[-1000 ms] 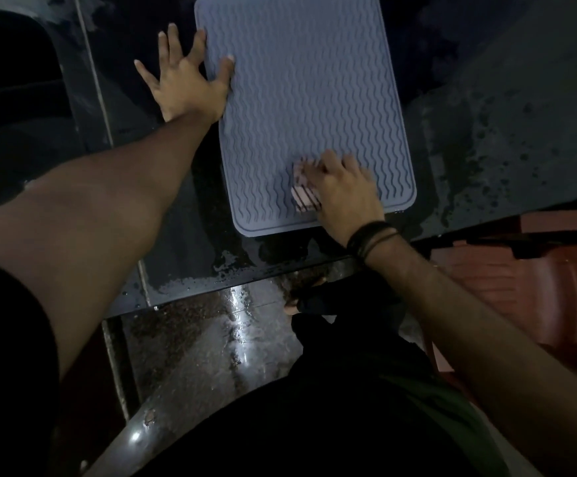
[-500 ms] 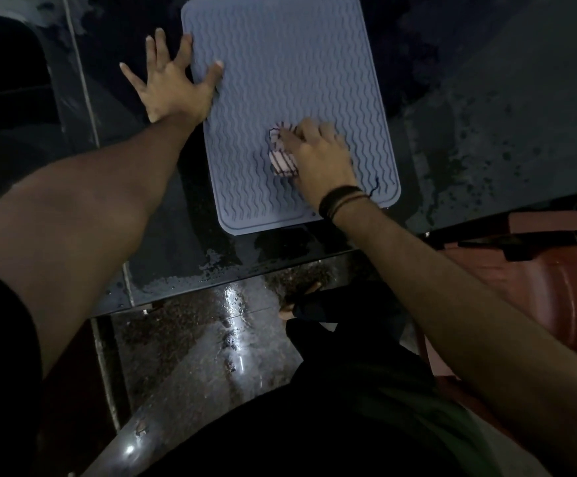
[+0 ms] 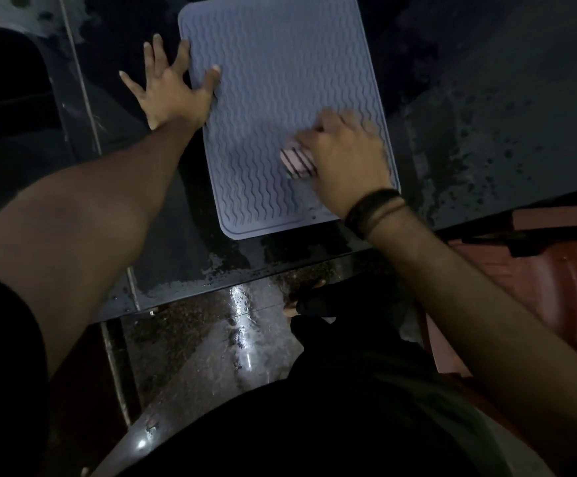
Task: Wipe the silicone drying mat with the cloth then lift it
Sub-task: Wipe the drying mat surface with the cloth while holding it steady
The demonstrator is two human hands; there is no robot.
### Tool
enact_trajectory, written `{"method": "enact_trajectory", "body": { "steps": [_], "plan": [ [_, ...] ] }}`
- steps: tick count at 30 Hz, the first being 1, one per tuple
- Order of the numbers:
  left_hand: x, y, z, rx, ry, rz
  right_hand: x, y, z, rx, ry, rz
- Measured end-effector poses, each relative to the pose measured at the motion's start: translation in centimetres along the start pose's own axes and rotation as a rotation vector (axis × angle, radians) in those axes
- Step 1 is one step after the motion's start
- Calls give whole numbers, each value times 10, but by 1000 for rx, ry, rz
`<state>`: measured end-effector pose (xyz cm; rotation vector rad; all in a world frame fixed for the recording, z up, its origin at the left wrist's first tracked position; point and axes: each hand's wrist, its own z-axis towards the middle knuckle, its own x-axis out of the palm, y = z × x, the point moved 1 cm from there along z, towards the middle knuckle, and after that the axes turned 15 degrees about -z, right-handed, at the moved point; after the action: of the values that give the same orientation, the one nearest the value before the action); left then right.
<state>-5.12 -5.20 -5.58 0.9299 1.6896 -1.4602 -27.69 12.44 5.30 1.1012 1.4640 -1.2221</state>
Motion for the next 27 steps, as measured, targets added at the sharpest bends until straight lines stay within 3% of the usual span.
{"method": "enact_trajectory", "body": {
  "steps": [5,9,15,22,27],
  "plan": [
    [-1,-2,-1,-4,-4,-3,37,37,21,-148,124,-40],
    [2,2,3,-7,-15,-5,51,22,-31,-176,99,-28],
    [5,3,6,-11,-17,-14,24,-14,-59,-266,327,-83],
    [9,8,11,-3,-25,1,-12,23,74,-134,9,130],
    [9,8,15,-8,1,37,11,83,133,-158,82,69]
  ]
}}
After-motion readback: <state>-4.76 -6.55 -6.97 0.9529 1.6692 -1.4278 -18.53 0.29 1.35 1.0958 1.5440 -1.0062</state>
